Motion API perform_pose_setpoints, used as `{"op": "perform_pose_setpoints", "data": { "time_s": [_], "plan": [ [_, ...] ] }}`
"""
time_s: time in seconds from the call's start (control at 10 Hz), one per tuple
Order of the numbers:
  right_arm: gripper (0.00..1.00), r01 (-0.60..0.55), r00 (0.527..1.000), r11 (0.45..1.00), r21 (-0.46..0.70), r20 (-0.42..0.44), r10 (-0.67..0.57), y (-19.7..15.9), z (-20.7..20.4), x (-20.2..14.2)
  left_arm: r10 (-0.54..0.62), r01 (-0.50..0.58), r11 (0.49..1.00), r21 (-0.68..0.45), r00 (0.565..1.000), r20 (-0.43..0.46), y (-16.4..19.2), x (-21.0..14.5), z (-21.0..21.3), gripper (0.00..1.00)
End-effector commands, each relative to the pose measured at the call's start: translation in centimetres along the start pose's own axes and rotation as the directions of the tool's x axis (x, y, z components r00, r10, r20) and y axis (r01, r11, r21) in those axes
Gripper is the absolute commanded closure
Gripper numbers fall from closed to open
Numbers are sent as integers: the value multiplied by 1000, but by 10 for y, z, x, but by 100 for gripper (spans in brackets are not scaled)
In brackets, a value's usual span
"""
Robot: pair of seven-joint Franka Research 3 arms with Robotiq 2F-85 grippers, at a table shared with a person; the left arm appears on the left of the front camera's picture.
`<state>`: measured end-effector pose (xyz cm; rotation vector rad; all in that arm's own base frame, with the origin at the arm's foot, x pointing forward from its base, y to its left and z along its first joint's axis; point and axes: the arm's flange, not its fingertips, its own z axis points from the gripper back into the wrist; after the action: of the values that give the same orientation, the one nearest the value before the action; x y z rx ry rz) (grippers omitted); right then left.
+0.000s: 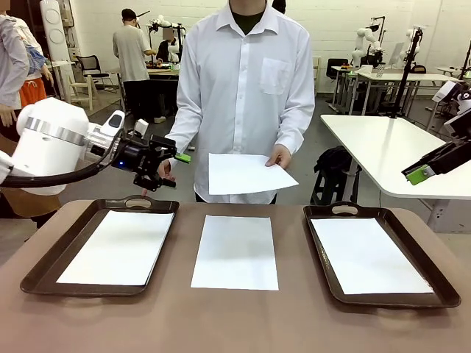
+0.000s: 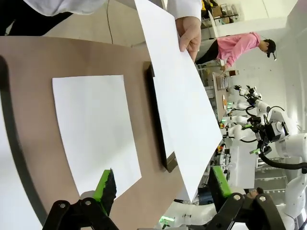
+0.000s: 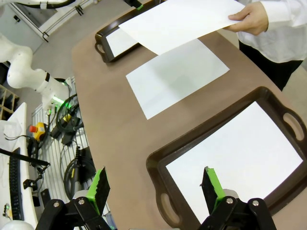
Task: Sort the A4 documents.
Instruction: Receive the A4 Paper.
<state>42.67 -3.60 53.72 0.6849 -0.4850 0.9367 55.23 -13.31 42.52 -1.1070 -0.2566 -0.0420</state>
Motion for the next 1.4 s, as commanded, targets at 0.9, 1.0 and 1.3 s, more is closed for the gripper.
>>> {"op": "perform_pose_setpoints", "data": {
  "time_s": [0.9, 1.0, 1.3],
  "plan": [
    [0, -8, 1000, 1000, 1, 2, 8, 1, 0, -1, 155, -150, 975, -165, 988, 18, 4, 69, -94, 0],
    [0, -8, 1000, 1000, 1, 2, 8, 1, 0, -1, 164, -159, 973, -166, 986, 18, 5, 72, -97, 0],
    [0, -8, 1000, 1000, 1, 2, 8, 1, 0, -1, 199, -203, 956, -212, 979, -41, 8, 65, -115, 0]
  ]
}}
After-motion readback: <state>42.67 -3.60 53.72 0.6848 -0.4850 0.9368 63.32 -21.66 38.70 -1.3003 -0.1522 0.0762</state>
